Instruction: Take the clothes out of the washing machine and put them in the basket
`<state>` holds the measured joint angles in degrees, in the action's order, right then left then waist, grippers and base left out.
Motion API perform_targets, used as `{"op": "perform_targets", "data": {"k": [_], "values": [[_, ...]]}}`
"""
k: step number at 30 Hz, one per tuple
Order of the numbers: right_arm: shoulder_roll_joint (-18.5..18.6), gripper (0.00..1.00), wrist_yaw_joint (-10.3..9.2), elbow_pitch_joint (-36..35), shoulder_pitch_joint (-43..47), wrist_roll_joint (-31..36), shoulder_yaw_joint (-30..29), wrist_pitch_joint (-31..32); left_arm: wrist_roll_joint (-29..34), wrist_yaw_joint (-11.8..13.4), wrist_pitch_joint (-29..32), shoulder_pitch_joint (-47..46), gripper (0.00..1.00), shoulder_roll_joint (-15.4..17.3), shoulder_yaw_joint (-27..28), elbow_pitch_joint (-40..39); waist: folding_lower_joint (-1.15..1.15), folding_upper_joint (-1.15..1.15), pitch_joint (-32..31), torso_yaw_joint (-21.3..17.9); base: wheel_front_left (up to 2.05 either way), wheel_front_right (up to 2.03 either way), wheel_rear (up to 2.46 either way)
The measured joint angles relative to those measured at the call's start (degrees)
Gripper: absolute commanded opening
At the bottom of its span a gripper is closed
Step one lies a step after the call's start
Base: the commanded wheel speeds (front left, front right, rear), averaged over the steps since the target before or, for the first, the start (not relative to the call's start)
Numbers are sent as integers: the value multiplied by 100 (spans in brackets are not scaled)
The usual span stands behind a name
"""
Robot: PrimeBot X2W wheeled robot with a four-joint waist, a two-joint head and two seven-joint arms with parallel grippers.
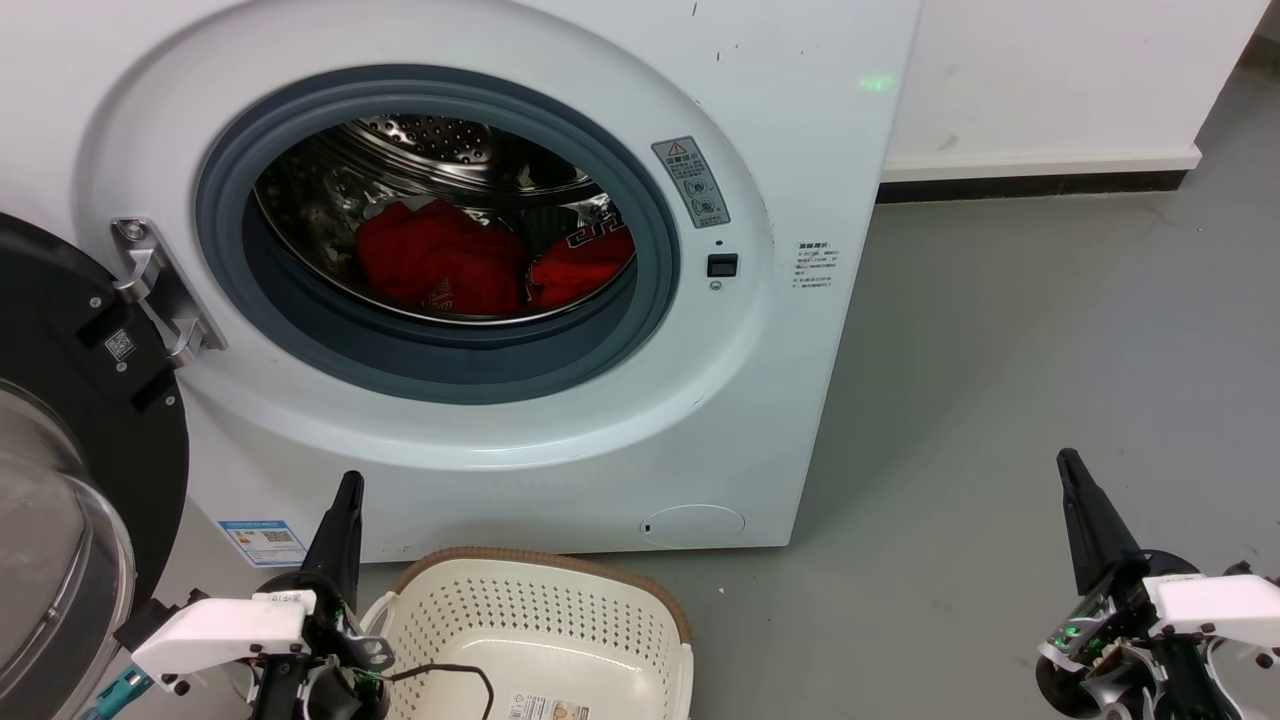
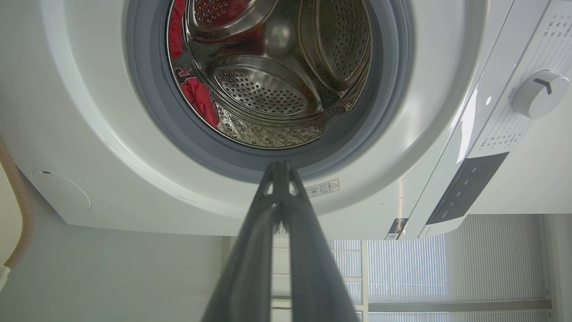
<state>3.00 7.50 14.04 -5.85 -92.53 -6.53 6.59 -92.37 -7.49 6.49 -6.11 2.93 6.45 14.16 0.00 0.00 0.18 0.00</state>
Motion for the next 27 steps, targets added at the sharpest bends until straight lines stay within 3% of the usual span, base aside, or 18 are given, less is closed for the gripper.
{"op": "perform_targets", "data": {"k": [19, 20, 27], "values": [[0, 0, 0, 0, 0, -1, 0, 0, 0, 0, 0, 0, 0, 0, 0, 0, 0, 0, 0, 0, 0, 0, 0], [0, 100, 0, 0, 0, 0, 0, 0, 0, 0, 0, 0, 100, 0, 0, 0, 0, 0, 0, 0, 0, 0, 0], [-8, 100, -1, 258, 255, -2, 15, -26, 2, 1, -24, 268, 100, -21, -42, 268, 0, 0, 3, -1, 0, 0, 0]]}}
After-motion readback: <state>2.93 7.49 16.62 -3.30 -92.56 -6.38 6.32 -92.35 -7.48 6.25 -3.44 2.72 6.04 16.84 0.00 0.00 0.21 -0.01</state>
